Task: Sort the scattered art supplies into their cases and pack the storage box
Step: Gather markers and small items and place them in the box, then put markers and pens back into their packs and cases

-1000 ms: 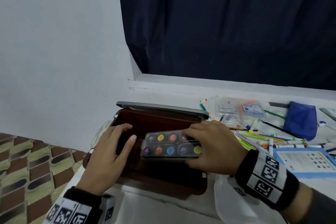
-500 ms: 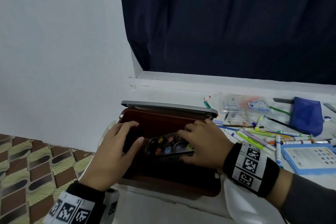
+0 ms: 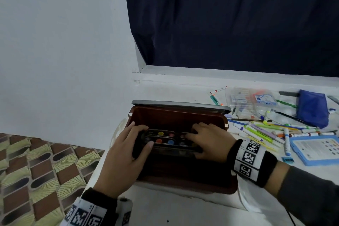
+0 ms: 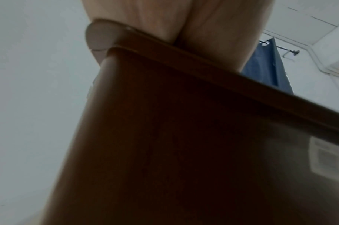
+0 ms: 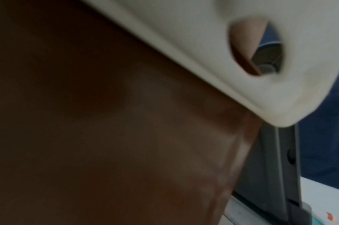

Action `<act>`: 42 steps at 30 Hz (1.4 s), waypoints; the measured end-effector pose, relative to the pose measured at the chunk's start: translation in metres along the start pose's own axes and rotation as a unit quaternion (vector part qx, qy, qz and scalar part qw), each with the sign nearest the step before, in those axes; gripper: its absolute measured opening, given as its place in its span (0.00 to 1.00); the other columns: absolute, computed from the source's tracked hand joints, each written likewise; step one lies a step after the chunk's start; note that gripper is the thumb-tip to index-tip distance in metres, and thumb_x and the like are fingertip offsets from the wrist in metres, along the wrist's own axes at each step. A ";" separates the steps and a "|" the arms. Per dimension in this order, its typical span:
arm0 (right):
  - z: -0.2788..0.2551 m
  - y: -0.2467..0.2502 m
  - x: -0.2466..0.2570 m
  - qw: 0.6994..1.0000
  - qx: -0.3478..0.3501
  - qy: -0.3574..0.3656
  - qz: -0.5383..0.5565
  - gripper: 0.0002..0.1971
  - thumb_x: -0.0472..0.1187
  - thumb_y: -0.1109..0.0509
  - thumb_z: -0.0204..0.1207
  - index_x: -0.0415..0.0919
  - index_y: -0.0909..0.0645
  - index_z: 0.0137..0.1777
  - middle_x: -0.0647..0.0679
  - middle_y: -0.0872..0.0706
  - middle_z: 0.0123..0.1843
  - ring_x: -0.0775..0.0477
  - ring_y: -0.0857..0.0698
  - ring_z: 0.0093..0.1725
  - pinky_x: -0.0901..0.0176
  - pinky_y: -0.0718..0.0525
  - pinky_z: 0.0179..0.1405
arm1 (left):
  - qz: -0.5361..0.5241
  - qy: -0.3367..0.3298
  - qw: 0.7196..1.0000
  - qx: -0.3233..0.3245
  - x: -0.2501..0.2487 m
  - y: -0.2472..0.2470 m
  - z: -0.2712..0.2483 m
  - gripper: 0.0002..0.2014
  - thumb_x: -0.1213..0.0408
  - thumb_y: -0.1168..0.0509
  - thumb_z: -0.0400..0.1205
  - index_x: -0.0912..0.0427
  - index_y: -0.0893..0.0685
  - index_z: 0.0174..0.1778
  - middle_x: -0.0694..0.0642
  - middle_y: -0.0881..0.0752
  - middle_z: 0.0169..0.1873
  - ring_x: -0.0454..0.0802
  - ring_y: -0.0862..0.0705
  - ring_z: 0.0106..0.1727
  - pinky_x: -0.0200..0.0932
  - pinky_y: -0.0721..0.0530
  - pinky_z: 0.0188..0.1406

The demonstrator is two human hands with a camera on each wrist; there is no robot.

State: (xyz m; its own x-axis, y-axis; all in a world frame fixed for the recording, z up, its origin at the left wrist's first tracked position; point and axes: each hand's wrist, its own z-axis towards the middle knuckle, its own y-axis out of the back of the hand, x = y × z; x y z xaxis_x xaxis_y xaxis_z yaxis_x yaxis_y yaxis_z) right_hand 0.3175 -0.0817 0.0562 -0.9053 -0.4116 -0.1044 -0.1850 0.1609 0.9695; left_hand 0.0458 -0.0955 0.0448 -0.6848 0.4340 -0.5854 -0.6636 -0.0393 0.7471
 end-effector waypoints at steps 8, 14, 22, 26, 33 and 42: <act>0.004 -0.003 -0.005 1.000 0.025 -0.009 0.004 0.30 0.58 0.29 0.77 0.53 0.31 0.77 0.47 0.23 0.68 0.40 0.20 0.64 0.48 0.19 0.53 | 0.014 -0.013 1.000 0.008 -0.002 -0.004 0.003 0.18 0.46 0.39 0.84 0.43 0.26 0.70 0.43 0.27 0.76 0.41 0.43 0.86 0.48 0.28 0.77; 0.004 -0.002 -0.006 1.000 0.009 -0.003 0.028 0.29 0.57 0.27 0.74 0.55 0.27 0.75 0.49 0.20 0.64 0.41 0.17 0.60 0.49 0.18 0.53 | 0.023 -0.017 0.999 0.028 0.000 -0.005 0.005 0.21 0.40 0.44 0.84 0.40 0.28 0.71 0.44 0.27 0.76 0.40 0.42 0.85 0.43 0.29 0.74; -0.005 0.005 0.001 0.987 -0.118 -0.030 0.109 0.14 0.55 0.34 0.78 0.52 0.17 0.59 0.52 0.13 0.51 0.45 0.14 0.53 0.50 0.18 0.51 | 0.002 -0.030 0.999 0.035 -0.002 -0.003 0.003 0.23 0.37 0.47 0.83 0.39 0.27 0.72 0.43 0.26 0.75 0.40 0.38 0.84 0.46 0.27 0.76; -0.029 0.006 0.004 0.965 -0.212 -0.032 0.149 0.10 0.52 0.35 0.80 0.53 0.16 0.55 0.55 0.14 0.45 0.50 0.15 0.49 0.49 0.20 0.47 | -0.034 -0.036 0.998 0.041 -0.005 0.001 0.002 0.23 0.38 0.46 0.82 0.39 0.25 0.71 0.41 0.23 0.70 0.39 0.29 0.77 0.40 0.23 0.71; -0.091 0.002 -0.005 0.918 -0.317 -0.035 0.236 0.06 0.44 0.30 0.79 0.48 0.13 0.52 0.57 0.12 0.44 0.57 0.15 0.44 0.59 0.18 0.45 | -0.032 -0.079 0.996 0.000 -0.022 0.000 0.004 0.16 0.49 0.39 0.84 0.47 0.20 0.66 0.40 0.17 0.57 0.37 0.19 0.60 0.26 0.24 0.54; -0.182 -0.028 -0.069 0.897 -0.337 -0.035 0.282 0.04 0.44 0.30 0.79 0.50 0.13 0.48 0.58 0.12 0.41 0.60 0.15 0.42 0.53 0.16 0.45 | -0.067 -0.083 0.993 -0.045 -0.116 -0.056 -0.010 0.10 0.51 0.35 0.87 0.46 0.17 0.63 0.41 0.16 0.55 0.39 0.17 0.60 0.33 0.20 0.55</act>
State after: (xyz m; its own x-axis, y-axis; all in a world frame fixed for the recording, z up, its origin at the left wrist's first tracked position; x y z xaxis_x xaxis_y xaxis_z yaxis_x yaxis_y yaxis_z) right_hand 0.4547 -0.2211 0.0765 -0.8081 -0.3737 0.4552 0.5631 -0.2637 0.7832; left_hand 0.1593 -0.1523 0.0679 -0.5352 0.5823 -0.6120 -0.7745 -0.0490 0.6307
